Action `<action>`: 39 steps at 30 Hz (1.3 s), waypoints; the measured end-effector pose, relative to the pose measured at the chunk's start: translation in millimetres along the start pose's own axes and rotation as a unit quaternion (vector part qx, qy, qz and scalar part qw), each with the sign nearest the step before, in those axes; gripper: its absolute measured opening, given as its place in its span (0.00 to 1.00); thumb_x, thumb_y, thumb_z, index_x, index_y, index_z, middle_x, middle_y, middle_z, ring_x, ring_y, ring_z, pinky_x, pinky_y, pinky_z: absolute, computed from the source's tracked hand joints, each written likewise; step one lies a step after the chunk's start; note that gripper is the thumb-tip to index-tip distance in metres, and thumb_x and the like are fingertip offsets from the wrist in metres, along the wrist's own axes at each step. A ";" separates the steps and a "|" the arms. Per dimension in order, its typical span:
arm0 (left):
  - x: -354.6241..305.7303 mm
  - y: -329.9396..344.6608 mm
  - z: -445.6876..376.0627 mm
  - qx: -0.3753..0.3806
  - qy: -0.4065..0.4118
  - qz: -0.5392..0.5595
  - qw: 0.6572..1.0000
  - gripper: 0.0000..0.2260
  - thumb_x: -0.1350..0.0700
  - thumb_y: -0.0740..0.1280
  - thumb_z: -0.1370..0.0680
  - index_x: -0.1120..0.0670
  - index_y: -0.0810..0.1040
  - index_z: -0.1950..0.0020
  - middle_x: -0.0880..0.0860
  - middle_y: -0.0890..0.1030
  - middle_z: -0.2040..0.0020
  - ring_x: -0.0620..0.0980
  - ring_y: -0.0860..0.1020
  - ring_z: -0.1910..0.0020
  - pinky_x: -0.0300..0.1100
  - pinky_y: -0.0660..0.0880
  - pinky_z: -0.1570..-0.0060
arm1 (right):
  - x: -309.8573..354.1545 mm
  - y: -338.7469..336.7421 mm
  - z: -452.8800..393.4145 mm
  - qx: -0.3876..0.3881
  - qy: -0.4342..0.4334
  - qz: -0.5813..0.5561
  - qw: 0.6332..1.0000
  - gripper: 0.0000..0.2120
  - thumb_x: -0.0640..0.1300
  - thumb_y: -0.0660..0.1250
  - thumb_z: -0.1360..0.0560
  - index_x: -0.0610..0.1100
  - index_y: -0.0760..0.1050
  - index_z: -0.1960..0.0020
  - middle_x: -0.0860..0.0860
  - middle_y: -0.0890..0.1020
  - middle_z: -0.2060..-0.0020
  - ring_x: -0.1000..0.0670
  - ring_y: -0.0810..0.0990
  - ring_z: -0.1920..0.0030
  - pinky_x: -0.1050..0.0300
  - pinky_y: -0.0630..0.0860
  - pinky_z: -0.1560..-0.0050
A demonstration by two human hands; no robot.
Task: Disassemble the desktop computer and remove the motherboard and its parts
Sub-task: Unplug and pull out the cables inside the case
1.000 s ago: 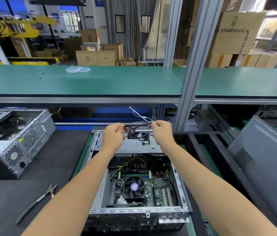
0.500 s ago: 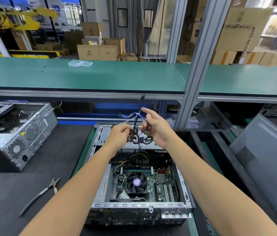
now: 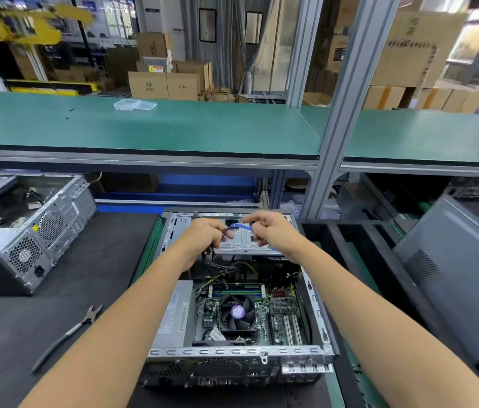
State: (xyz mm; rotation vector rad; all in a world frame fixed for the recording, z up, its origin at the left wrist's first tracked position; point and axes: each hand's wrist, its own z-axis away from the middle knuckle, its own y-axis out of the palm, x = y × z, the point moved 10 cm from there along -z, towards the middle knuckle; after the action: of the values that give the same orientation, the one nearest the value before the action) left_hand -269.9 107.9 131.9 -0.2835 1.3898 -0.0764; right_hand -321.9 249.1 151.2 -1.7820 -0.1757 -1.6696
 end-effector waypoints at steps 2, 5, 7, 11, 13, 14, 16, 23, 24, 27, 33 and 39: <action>3.8 7.9 -1.0 0.032 0.003 0.008 0.999 0.21 0.73 0.57 0.33 0.54 0.83 0.55 0.54 0.83 0.51 0.48 0.78 0.54 0.39 0.70 0.57 | 0.5 11.0 -0.8 0.018 0.031 -0.061 0.998 0.12 0.38 0.59 0.19 0.37 0.72 0.36 0.46 0.76 0.62 0.51 0.75 0.66 0.61 0.75 0.65; -4.3 22.9 1.0 0.074 0.037 0.052 0.995 0.24 0.68 0.61 0.31 0.48 0.78 0.39 0.51 0.78 0.37 0.51 0.79 0.48 0.43 0.72 0.48 | 6.7 19.4 -5.6 0.000 0.070 -0.151 0.986 0.15 0.45 0.59 0.18 0.39 0.69 0.35 0.45 0.77 0.54 0.50 0.76 0.66 0.56 0.77 0.64; -14.2 32.0 3.9 0.104 0.056 0.071 0.990 0.30 0.63 0.63 0.33 0.39 0.73 0.35 0.46 0.75 0.34 0.50 0.78 0.43 0.45 0.72 0.43 | 13.8 23.1 -9.1 -0.014 0.071 -0.174 0.982 0.15 0.47 0.60 0.18 0.39 0.71 0.36 0.45 0.78 0.53 0.50 0.75 0.66 0.55 0.78 0.61; -26.7 31.4 6.1 0.110 0.076 0.049 0.990 0.31 0.62 0.64 0.32 0.33 0.68 0.36 0.48 0.77 0.38 0.48 0.77 0.41 0.41 0.71 0.42 | 20.6 29.5 -8.2 -0.022 0.063 -0.162 0.985 0.15 0.49 0.60 0.19 0.39 0.75 0.41 0.45 0.79 0.55 0.52 0.76 0.68 0.56 0.77 0.61; -26.5 28.6 7.7 0.116 0.084 0.026 0.989 0.30 0.64 0.64 0.28 0.33 0.67 0.35 0.47 0.78 0.41 0.45 0.78 0.47 0.37 0.71 0.47 | 19.1 32.1 -5.8 -0.023 0.067 -0.190 0.979 0.11 0.49 0.62 0.19 0.43 0.76 0.44 0.45 0.79 0.55 0.49 0.75 0.64 0.56 0.75 0.62; -25.4 29.5 9.4 0.124 0.085 0.009 0.989 0.30 0.65 0.64 0.26 0.35 0.66 0.33 0.46 0.78 0.41 0.44 0.78 0.48 0.36 0.71 0.49 | 18.7 33.9 -4.7 -0.022 0.065 -0.194 0.979 0.10 0.50 0.62 0.19 0.44 0.76 0.46 0.46 0.79 0.56 0.49 0.74 0.63 0.56 0.72 0.63; -24.0 31.0 13.6 0.121 0.092 -0.066 0.986 0.30 0.65 0.65 0.26 0.42 0.64 0.29 0.45 0.76 0.41 0.43 0.76 0.45 0.37 0.72 0.49 | 18.6 38.2 -2.2 -0.029 0.055 -0.183 0.981 0.10 0.50 0.62 0.19 0.44 0.75 0.49 0.48 0.78 0.60 0.49 0.74 0.63 0.57 0.69 0.63; -24.7 1.7 31.9 0.014 0.121 0.023 0.992 0.11 0.62 0.65 0.22 0.51 0.78 0.42 0.49 0.81 0.53 0.38 0.78 0.58 0.32 0.73 0.56 | 21.5 47.0 8.1 -0.040 0.020 -0.154 0.987 0.12 0.41 0.55 0.17 0.43 0.76 0.53 0.47 0.77 0.67 0.51 0.76 0.65 0.59 0.74 0.62; -20.3 -7.4 31.7 -0.016 0.104 0.043 0.994 0.09 0.61 0.64 0.22 0.52 0.78 0.44 0.49 0.82 0.58 0.39 0.79 0.62 0.35 0.72 0.58 | 20.0 51.8 9.0 -0.030 0.024 -0.154 0.987 0.12 0.40 0.56 0.17 0.44 0.77 0.53 0.48 0.77 0.69 0.51 0.75 0.68 0.60 0.74 0.65; -11.0 -24.6 35.1 -0.067 0.067 0.053 0.994 0.03 0.61 0.64 0.21 0.54 0.77 0.51 0.49 0.80 0.68 0.45 0.77 0.69 0.40 0.69 0.63 | 19.5 72.0 9.0 -0.006 0.024 -0.166 0.986 0.11 0.36 0.58 0.20 0.44 0.77 0.55 0.50 0.78 0.71 0.52 0.74 0.70 0.64 0.72 0.70; 15.0 -49.5 51.6 -0.103 0.056 0.096 0.989 0.05 0.61 0.64 0.21 0.62 0.74 0.55 0.53 0.77 0.73 0.50 0.75 0.74 0.36 0.71 0.72 | 14.6 120.2 8.4 0.029 0.059 -0.233 0.970 0.13 0.36 0.56 0.19 0.44 0.77 0.57 0.51 0.77 0.74 0.56 0.73 0.75 0.64 0.68 0.73; 45.8 -84.6 49.5 -0.133 0.035 0.060 0.989 0.05 0.58 0.70 0.24 0.56 0.78 0.59 0.53 0.79 0.68 0.46 0.74 0.70 0.35 0.71 0.69 | 16.2 151.9 8.7 0.042 0.101 -0.263 0.959 0.11 0.36 0.54 0.17 0.39 0.74 0.53 0.47 0.74 0.70 0.53 0.72 0.75 0.63 0.68 0.75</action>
State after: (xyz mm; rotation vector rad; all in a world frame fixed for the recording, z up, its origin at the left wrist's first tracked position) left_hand -203.6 23.9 116.0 -0.4204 1.4850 0.2016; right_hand -231.7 132.9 109.0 -1.5705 -0.6676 -2.1616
